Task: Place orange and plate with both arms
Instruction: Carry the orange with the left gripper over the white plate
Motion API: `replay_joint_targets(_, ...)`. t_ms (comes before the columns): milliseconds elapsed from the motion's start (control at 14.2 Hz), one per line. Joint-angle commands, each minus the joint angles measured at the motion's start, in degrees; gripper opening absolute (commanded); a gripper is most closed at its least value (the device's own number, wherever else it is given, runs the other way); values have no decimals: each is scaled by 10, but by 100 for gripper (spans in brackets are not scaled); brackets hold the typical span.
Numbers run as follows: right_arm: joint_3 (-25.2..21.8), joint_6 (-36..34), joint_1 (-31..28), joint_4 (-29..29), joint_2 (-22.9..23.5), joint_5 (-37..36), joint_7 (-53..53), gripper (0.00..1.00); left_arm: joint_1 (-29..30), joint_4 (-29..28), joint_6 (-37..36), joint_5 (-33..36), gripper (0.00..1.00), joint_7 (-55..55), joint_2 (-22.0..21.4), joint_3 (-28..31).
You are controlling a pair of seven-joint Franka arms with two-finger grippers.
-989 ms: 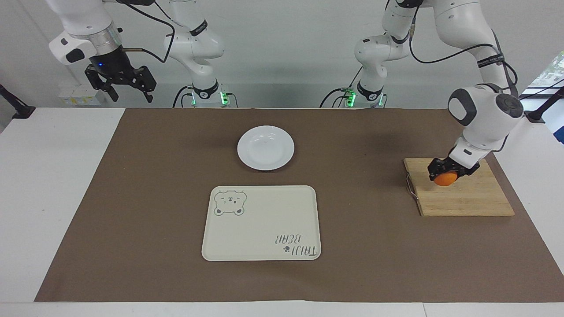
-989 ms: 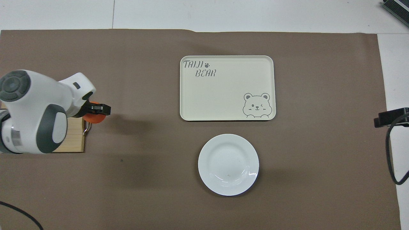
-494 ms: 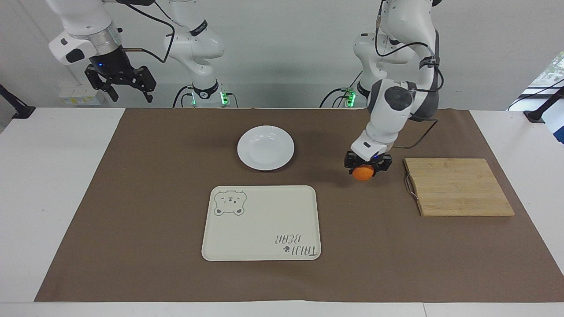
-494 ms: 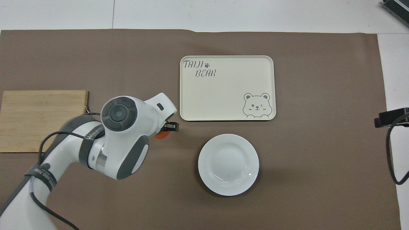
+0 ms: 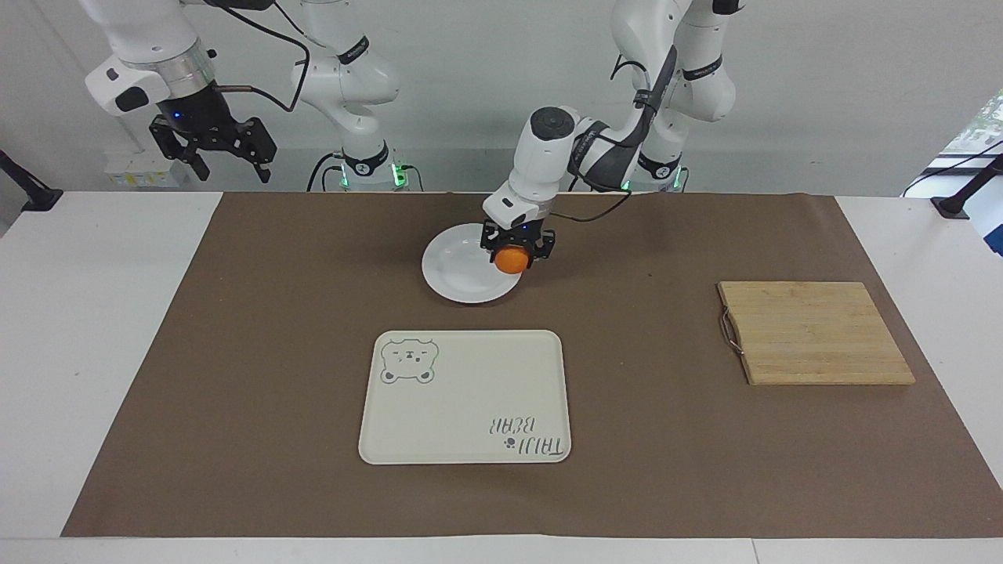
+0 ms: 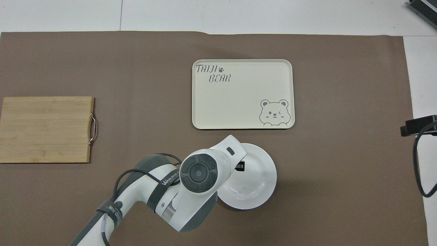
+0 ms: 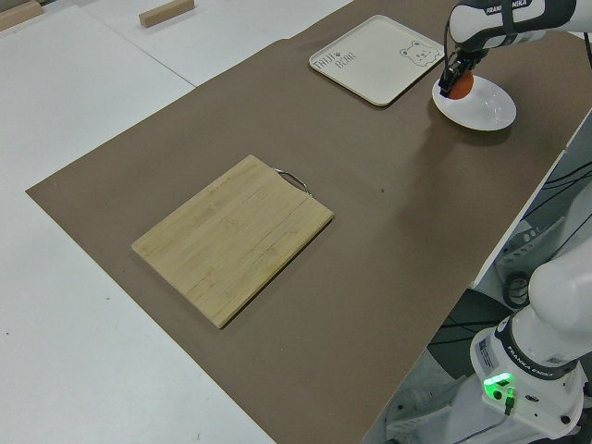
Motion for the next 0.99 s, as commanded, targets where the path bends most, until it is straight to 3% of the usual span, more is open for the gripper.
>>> replay_joint_targets(0,1,-6,-5,-12,-12,6,6,100,-32,-5,42,-9,1,-30,4,11)
replay_joint_targets(141,1,-5,-5,-10,-11,6,6,100,-47,-2,63,-8,5,-44,33,11)
replay_joint_targets(212,1,-5,-2,-9,-11,6,6,100,-50,-1,78,-9,12,-51,43,11)
replay_joint_targets(283,1,-5,-1,-8,-11,6,6,100,-51,1,89,-8,26,-60,46,11)
replay_joint_targets(424,2,-4,-1,-8,-10,7,6,100,-51,2,91,-9,95,-66,49,11)
replay_joint_targets(494,3,-4,0,-7,-10,7,6,100,-51,2,91,-9,100,-66,50,11)
replay_joint_targets(918,6,24,2,-12,-10,41,19,100,-43,1,53,-6,100,-53,41,13)
